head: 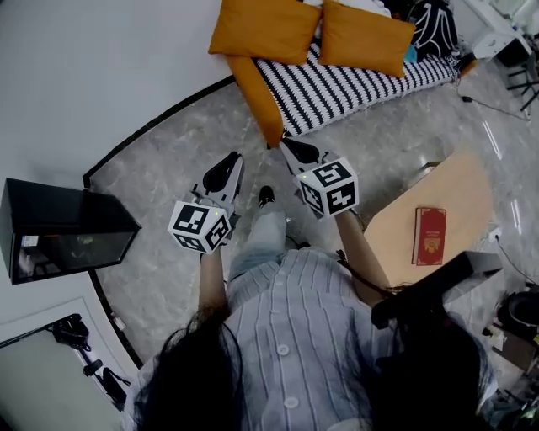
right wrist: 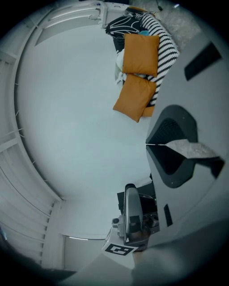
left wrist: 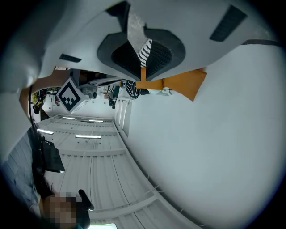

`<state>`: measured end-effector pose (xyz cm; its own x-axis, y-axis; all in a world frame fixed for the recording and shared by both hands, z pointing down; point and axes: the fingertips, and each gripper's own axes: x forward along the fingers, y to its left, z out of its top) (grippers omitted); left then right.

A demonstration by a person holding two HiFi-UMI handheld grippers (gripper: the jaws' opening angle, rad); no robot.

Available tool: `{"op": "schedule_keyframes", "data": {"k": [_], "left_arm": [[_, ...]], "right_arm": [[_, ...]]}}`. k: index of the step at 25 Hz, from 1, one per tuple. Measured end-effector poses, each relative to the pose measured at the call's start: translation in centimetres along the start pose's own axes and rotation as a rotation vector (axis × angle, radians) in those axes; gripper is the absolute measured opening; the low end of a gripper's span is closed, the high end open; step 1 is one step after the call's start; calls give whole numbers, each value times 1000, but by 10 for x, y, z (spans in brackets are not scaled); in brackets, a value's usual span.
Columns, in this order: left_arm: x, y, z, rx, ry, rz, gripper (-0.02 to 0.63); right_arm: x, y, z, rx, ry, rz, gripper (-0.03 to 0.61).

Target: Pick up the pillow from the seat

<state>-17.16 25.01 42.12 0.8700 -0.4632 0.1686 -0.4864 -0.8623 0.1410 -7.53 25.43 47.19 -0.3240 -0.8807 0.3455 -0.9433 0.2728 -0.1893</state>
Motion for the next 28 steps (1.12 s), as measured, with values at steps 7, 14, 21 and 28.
{"op": "schedule_keyframes", "data": {"k": [7,14,21,28], "left_arm": [[73,88,33,20,19,-51,25],[125,160,53,18,30,-98,25],[159,221,72,12,8,-136,25],[184,239,70,-33,5,-173,25]], "right_arm": [[85,-43,44,27,4,-32,17],[157,-74,79,35,17,-66,17],[205,-94,101,56,14,-126,17],[219,-113,107,63,39,-160,17]]}}
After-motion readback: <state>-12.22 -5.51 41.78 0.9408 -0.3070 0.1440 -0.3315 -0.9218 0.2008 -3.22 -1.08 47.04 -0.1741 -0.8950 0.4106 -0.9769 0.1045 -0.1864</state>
